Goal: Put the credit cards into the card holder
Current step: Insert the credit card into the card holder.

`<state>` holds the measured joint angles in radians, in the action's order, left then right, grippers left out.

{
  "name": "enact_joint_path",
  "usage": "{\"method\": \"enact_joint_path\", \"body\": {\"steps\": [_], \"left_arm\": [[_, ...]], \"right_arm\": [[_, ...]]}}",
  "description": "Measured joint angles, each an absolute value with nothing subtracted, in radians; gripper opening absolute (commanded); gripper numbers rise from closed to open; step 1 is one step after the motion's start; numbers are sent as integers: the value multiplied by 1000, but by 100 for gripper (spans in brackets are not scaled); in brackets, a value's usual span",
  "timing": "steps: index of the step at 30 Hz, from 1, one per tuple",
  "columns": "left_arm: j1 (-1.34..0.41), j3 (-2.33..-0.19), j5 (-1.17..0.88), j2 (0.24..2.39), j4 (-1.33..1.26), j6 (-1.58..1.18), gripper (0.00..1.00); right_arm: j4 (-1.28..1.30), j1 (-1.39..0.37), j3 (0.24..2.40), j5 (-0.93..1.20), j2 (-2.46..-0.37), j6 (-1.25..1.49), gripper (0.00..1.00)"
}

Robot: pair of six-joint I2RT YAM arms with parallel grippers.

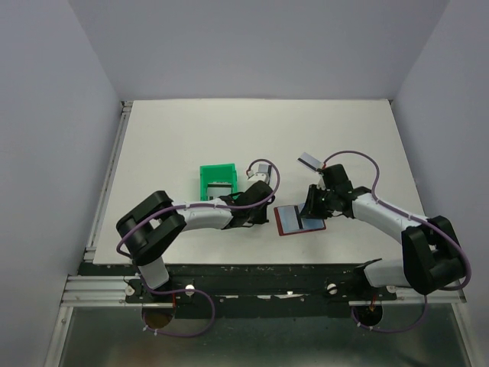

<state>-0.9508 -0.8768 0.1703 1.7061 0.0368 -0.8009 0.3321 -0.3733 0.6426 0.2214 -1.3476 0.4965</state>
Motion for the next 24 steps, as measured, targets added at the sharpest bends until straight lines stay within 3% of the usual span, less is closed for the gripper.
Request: {"method": "enact_joint_path", "body": {"steps": [24], "left_arm": [[-992, -913, 93, 1763, -29, -809, 10]], "right_arm": [[247, -378, 649, 317, -1427, 520, 31]]}}
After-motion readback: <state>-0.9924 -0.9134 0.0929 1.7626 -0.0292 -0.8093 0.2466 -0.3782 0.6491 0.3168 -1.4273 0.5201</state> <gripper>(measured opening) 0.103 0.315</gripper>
